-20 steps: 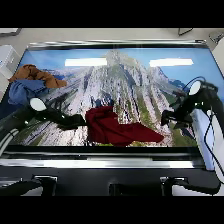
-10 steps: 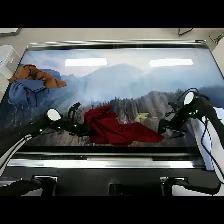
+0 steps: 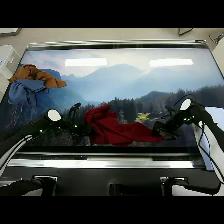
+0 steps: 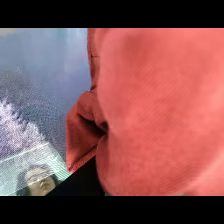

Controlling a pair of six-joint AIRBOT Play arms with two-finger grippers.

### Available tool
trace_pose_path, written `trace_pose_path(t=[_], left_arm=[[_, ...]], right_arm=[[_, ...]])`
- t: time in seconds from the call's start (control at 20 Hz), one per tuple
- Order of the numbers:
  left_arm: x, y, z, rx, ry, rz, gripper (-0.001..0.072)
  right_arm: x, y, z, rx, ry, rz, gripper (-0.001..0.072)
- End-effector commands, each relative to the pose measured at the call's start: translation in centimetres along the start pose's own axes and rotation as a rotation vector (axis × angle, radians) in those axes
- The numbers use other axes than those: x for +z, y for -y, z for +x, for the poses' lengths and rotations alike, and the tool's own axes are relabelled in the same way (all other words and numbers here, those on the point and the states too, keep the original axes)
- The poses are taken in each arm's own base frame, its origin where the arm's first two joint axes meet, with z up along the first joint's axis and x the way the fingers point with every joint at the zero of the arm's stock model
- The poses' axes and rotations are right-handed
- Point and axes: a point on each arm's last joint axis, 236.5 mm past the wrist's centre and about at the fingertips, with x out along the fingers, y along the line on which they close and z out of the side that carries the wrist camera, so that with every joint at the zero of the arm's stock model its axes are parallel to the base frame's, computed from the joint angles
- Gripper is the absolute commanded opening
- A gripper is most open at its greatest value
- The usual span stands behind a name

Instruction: Fold the clothes and pants, and hang the long-sleeved shirts on hangers.

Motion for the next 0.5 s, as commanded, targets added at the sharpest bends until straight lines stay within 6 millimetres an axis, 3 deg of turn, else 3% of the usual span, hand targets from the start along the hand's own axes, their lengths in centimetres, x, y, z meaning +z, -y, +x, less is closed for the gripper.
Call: trace_pose_path(t=[0.0, 0.05, 0.1, 0.15, 0.2, 0.3, 0.35, 0.45], left_arm=[[0.0, 0.2, -0.2, -0.003, 0.004, 0.005, 0.0024], [0.0, 0.2, -0.3, -0.003, 0.007, 0.007, 0.0024], [0.1, 0.3, -0.4, -0.005, 0.010, 0.010, 0.0024], [0.1, 0.4, -0.5, -0.006, 0.014, 0.012, 0.0024], [0.2, 0.5, -0.6, -0.007, 0.017, 0.015, 0.0024], [0.5, 0.9, -1.3, -0.006, 0.041, 0.043, 0.0024], [1.1, 1.3, -2.2, 0.002, 0.070, 0.096, 0.0023], [3.5, 2.3, -6.1, 0.050, 0.181, 0.207, 0.0022]], right_arm=[[0.2, -0.4, 0.9, 0.029, 0.013, 0.033, 0.0699], [0.4, -0.8, 1.0, 0.049, 0.020, 0.039, 0.0650], [0.8, -1.5, 0.9, 0.080, 0.040, 0.047, 0.0486], [1.4, -2.2, 0.8, 0.107, 0.062, 0.053, 0.0206], [1.6, -2.7, 0.7, 0.127, 0.074, 0.058, 0.0042], [2.5, -3.5, -0.6, 0.147, 0.131, 0.023, 0.0036], [3.3, -4.0, -2.2, 0.150, 0.188, -0.009, 0.0035], [5.5, -5.6, -8.1, 0.140, 0.373, -0.109, 0.0035]])
